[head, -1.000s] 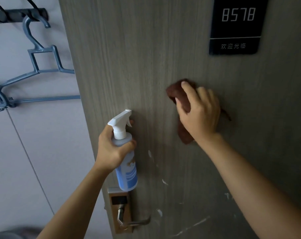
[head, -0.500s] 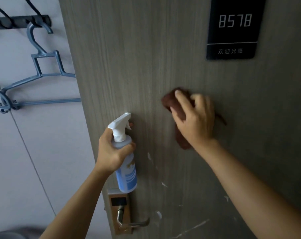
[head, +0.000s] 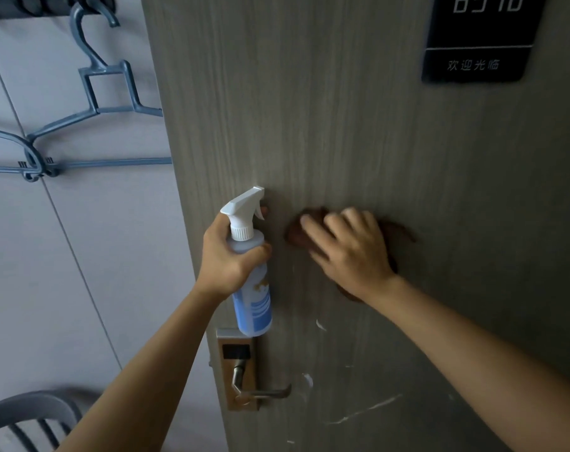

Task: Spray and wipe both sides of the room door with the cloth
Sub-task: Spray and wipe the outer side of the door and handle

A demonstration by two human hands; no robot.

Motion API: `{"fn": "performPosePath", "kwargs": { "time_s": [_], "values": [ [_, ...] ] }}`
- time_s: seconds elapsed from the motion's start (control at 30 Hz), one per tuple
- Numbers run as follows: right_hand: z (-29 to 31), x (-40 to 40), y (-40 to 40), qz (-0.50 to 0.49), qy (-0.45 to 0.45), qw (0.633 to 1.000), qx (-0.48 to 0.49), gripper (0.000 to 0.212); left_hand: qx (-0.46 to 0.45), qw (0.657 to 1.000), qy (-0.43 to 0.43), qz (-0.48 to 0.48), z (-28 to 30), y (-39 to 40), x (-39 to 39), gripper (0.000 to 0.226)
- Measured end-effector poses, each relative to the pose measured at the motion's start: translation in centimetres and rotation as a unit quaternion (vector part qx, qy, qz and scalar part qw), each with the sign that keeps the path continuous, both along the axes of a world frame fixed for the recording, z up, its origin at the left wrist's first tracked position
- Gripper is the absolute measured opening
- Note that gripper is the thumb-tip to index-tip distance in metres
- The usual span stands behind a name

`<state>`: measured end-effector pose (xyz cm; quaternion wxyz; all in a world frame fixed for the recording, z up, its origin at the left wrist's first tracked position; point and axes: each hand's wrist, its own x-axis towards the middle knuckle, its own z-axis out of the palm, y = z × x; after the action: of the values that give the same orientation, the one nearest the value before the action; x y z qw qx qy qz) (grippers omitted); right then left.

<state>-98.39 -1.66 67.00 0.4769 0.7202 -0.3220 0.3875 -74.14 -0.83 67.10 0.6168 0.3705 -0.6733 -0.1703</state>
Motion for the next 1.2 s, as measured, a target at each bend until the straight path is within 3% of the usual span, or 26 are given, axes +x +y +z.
{"fn": "performPosePath", "kwargs": {
  "time_s": [0.07, 0.1, 0.23, 0.3, 0.37, 0.5, 0.57, 0.63, 0.8, 0.87, 1.03, 1.1, 1.2],
  "values": [
    [1.0, 0.7, -0.2, -0.008, -0.075, 0.997, 0.001, 0.044, -0.001, 1.000, -0.001, 0.004, 0.0, 0.0, -0.1, 0.056],
    [0.2, 1.0, -0.2, -0.005, -0.070, 0.998, 0.004, 0.046, -0.003, 1.000, 0.002, 0.002, 0.0, 0.0, -0.1, 0.057],
    [-7.5, 0.6, -0.1, 0.030, 0.136, 0.990, 0.023, 0.035, -0.009, 1.000, -0.006, -0.007, 0.1, 0.1, 0.0, 0.060],
    [-8.6, -0.1, -0.1, 0.030, 0.178, 0.983, 0.032, 0.032, -0.008, 1.000, -0.010, -0.006, 0.1, 0.2, 0.0, 0.059],
    [-6.5, 0.2, -0.1, 0.023, 0.150, 0.988, 0.016, 0.036, -0.010, 1.000, -0.010, -0.011, 0.0, 0.1, 0.2, 0.058],
    [1.1, 0.7, -0.4, -0.008, -0.061, 0.998, -0.031, 0.042, -0.007, 1.000, -0.021, -0.011, -0.5, -0.1, 0.3, 0.052],
    [1.9, 0.8, -0.9, -0.012, -0.127, 0.991, -0.039, 0.039, -0.006, 1.000, -0.027, -0.006, -1.0, 0.0, 0.3, 0.051],
    [-0.3, 0.9, -0.9, 0.001, -0.117, 0.993, -0.035, 0.041, -0.010, 0.999, -0.032, -0.012, -1.4, 0.0, 0.4, 0.053],
    [-6.5, -1.1, -0.1, 0.014, 0.031, 0.999, 0.032, 0.050, -0.019, 0.998, -0.051, -0.008, -2.8, 0.4, 0.4, 0.059],
    [-4.8, -1.2, 0.2, 0.018, 0.007, 0.999, 0.031, 0.043, -0.026, 0.998, -0.051, -0.001, -3.1, 0.8, 0.2, 0.058],
    [3.6, -2.3, -0.3, -0.025, -0.185, 0.982, -0.023, 0.042, -0.025, 0.999, -0.038, 0.005, -3.1, 0.9, -0.1, 0.058],
    [3.5, -2.3, -0.4, -0.022, -0.183, 0.983, -0.022, 0.042, -0.023, 0.999, -0.038, 0.007, -3.1, 0.9, -0.1, 0.057],
    [-1.9, -2.0, -0.2, 0.015, -0.090, 0.996, 0.009, 0.042, -0.027, 0.999, -0.034, 0.008, -3.0, 0.9, -0.1, 0.055]
  ]
}}
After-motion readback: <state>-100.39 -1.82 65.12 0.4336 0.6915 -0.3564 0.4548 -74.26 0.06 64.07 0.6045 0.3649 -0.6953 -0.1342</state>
